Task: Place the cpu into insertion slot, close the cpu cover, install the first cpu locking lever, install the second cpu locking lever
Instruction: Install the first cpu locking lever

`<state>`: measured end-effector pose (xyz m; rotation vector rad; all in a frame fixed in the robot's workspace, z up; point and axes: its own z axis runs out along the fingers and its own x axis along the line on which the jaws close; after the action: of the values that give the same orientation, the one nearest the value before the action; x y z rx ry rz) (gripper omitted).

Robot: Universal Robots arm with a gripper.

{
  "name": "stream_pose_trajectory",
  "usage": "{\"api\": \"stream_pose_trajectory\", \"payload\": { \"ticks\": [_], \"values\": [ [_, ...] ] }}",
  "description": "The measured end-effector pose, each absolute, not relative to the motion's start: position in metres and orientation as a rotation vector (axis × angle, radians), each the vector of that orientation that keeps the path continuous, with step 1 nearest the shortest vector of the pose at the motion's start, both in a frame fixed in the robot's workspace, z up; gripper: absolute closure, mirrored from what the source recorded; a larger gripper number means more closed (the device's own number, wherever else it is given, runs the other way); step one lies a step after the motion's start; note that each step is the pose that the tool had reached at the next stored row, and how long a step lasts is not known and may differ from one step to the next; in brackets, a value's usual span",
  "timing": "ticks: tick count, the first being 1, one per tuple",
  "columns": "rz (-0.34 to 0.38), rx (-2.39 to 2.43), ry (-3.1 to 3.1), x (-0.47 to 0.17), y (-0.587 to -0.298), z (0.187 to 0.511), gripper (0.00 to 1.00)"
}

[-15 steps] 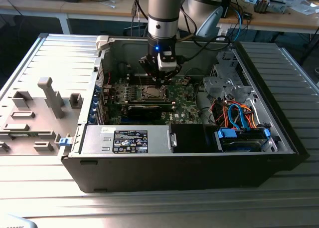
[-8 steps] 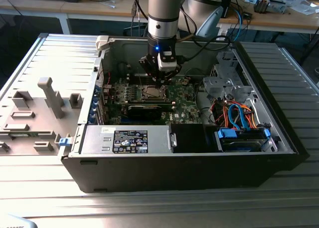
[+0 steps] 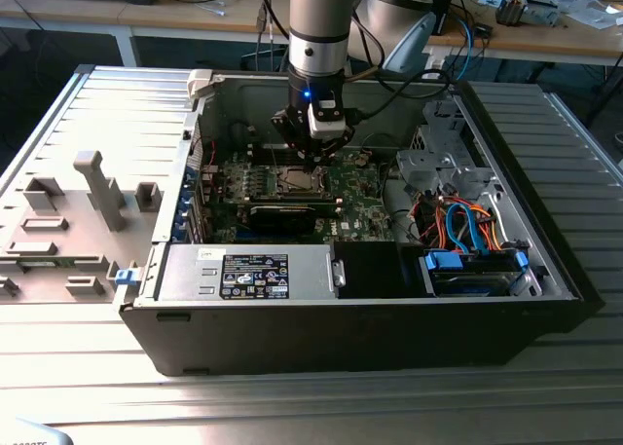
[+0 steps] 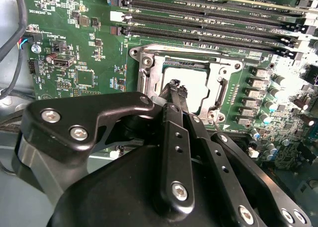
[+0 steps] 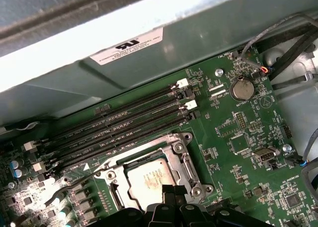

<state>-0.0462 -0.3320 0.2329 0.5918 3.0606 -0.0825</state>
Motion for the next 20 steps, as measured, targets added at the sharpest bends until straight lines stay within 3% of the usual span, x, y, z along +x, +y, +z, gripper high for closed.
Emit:
{"api": "stream_pose_trajectory", "payload": {
  "ticks": [20],
  "values": [
    [-0.082, 0.574, 3.064, -0.0462, -0.3320, 0.2327, 0.89]
  ]
}}
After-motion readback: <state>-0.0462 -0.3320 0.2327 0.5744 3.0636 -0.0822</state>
